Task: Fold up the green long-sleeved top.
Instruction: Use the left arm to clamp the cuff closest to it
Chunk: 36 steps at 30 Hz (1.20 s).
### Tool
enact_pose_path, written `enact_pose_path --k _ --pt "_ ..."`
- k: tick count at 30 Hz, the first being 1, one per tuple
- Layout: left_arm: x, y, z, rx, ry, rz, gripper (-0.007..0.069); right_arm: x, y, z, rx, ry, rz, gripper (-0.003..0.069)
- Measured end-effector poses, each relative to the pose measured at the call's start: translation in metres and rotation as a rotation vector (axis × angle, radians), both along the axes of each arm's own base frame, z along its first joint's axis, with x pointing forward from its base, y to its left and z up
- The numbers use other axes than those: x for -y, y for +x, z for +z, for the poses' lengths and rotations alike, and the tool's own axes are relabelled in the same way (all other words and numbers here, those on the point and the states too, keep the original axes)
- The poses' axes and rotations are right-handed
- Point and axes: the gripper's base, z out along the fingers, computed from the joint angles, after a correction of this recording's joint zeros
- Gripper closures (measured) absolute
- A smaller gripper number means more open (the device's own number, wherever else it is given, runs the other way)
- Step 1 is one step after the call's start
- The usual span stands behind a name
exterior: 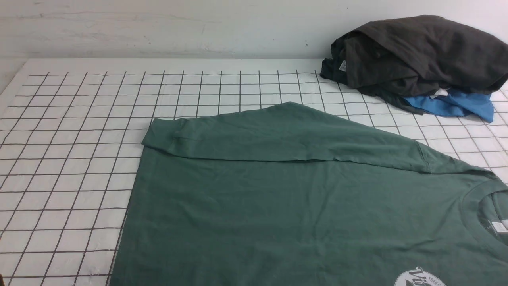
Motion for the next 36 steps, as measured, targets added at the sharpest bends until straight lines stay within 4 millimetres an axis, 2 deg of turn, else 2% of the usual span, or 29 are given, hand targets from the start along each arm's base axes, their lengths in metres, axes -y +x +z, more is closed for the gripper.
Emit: enact_pose_path --k 36 --pt "0.0011 0.0001 0.0 0.0 0.0 -0.02 0.0631 0.0 0.0 0.0 0.0 0.0 0.0 0.0673"
